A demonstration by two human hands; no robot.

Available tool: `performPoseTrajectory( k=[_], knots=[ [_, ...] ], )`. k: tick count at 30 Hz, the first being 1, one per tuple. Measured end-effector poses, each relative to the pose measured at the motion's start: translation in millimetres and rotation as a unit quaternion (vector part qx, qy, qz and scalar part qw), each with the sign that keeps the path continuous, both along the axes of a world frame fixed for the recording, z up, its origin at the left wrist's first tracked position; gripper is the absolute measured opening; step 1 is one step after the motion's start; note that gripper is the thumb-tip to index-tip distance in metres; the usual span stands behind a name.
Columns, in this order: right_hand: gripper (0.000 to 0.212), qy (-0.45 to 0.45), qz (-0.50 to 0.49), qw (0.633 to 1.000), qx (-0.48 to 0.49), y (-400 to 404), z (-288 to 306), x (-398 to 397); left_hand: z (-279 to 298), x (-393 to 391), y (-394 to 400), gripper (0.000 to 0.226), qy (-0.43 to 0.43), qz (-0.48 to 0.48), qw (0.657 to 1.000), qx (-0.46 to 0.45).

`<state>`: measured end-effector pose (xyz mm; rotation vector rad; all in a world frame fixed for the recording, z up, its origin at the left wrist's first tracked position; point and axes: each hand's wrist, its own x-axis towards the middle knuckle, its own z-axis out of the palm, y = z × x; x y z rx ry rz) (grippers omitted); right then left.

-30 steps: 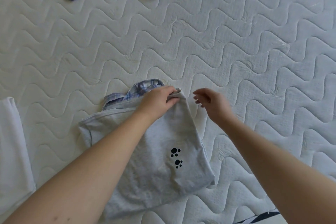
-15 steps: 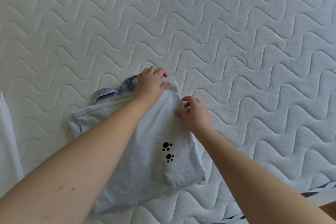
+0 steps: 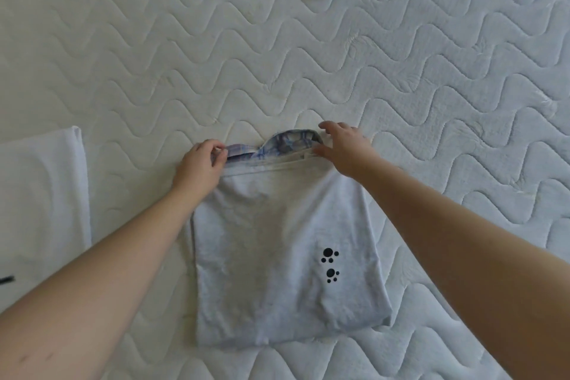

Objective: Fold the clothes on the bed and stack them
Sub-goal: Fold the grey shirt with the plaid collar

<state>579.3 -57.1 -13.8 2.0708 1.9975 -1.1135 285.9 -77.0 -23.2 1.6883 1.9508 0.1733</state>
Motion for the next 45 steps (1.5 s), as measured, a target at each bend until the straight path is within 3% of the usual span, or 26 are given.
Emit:
performPoseTrajectory(
  k=[3, 7, 11, 17, 22, 27, 31, 34, 36, 40, 43, 45],
  knots=[
    [0.063, -0.015, 0.02, 1.0, -0.014, 4, 2, 2, -4, -17, -6, 0.042, -0.091, -0.005, 0.992, -0.087],
    [0.059, -0.004, 0.011, 1.0, -0.003, 4, 7, 1, -2, -42, -6, 0.054, -0.076, -0.042, 0.992, -0.089],
    [0.054, -0.148, 0.075, 0.984, -0.066, 1, 9, 25, 3, -58, -6, 0.04, -0.005, -0.161, 0.98, -0.12],
    [0.017, -0.15, 0.014, 0.989, 0.0, 0, 10, 38, 15, -72, -3, 0.021, 0.016, -0.167, 0.985, -0.032],
    [0.014, -0.146, -0.004, 0.988, 0.053, -7, 22, 41, 21, -78, -14, 0.012, -0.001, -0.175, 0.983, 0.06],
    [0.019, -0.074, -0.058, 0.987, 0.128, -1, 25, 36, 20, -88, 1, 0.01, -0.032, -0.083, 0.989, 0.12],
    [0.025, -0.062, -0.053, 0.996, 0.036, 8, 7, 29, 1, -73, 4, 0.013, -0.032, -0.015, 0.999, -0.019],
    [0.054, -0.015, -0.041, 0.997, -0.065, 6, -1, 31, -4, -68, 5, 0.042, -0.071, 0.032, 0.988, -0.131],
    [0.052, -0.038, 0.006, 0.995, -0.087, 11, -2, 34, -2, -68, 8, 0.054, -0.077, 0.002, 0.98, -0.182],
    [0.038, -0.064, 0.082, 0.988, -0.11, 20, 3, 31, 6, -63, 10, 0.042, -0.034, -0.084, 0.967, -0.236],
    [0.029, -0.026, 0.061, 0.994, -0.085, 15, 10, 32, 18, -59, 7, 0.023, -0.025, -0.096, 0.97, -0.223],
    [0.03, -0.004, 0.029, 0.998, -0.061, 10, 19, 35, 31, -60, 4, 0.022, -0.046, -0.073, 0.976, -0.202]
  ],
)
